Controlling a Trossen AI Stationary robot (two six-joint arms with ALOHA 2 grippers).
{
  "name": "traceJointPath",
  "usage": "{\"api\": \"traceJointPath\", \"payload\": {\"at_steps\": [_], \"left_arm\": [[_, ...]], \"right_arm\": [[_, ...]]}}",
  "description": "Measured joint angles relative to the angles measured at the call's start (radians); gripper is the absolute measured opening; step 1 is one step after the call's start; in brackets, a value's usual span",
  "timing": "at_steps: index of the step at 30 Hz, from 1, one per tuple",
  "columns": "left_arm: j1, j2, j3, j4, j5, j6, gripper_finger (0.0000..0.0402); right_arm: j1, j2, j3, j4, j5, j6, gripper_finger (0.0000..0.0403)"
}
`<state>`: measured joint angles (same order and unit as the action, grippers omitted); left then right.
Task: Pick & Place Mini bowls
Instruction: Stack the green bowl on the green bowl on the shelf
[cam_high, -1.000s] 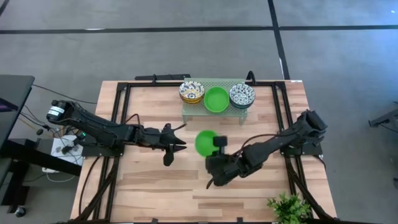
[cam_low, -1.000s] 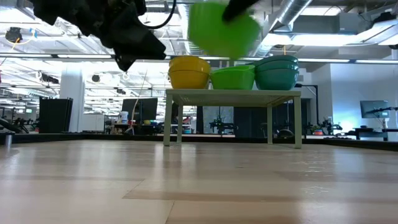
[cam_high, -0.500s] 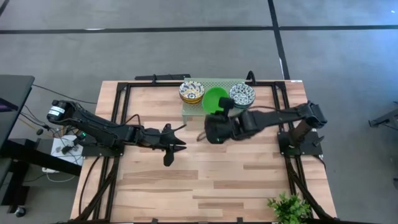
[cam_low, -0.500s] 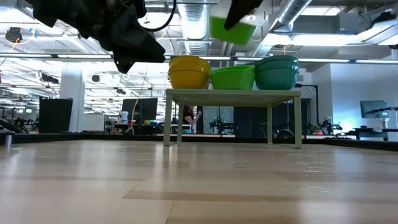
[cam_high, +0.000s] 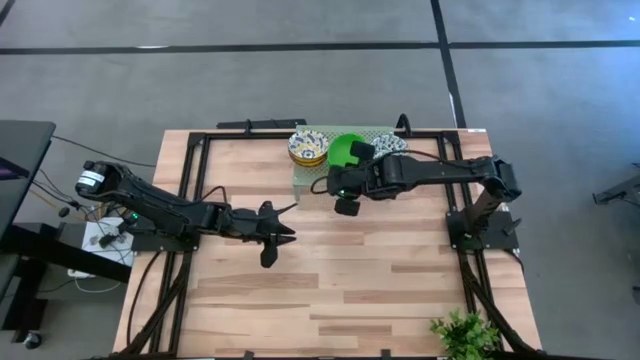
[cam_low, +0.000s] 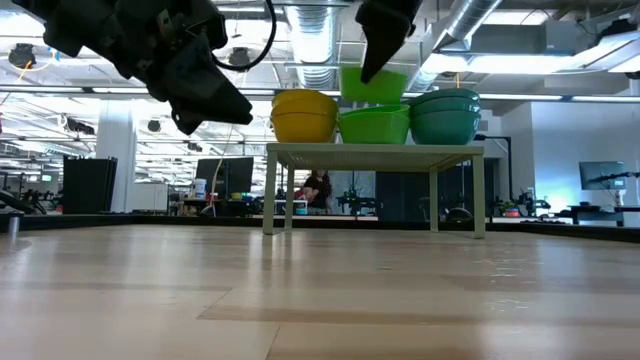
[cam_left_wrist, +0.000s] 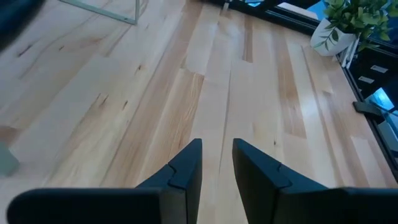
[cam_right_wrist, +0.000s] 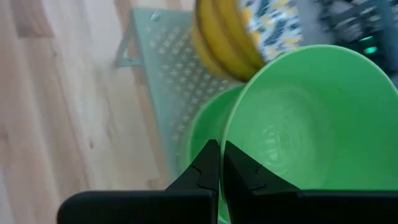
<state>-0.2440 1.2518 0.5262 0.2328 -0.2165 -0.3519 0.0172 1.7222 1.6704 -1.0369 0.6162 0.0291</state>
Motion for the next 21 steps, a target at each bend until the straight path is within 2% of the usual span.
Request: {"api": "traceJointPath", "payload": {"at_steps": [7,14,21], "left_arm": [[0.0,0.0,0.0,0.007,0.0,0.0,0.009],[0.0,0.0,0.0,0.014,0.0,0.0,0.009],[0.0,0.0,0.0,0.017,0.0,-0.001,0.009]], "right_arm": [[-0.034,0.0,-0.008,-0.002,-0.034,-0.02,0.0],[-0.077,0.0,-0.008,-0.002,-0.149,-0.039,0.0004],[-0.099,0.0,-0.008,-0.002,-0.172,-0.107,0.0009]]}}
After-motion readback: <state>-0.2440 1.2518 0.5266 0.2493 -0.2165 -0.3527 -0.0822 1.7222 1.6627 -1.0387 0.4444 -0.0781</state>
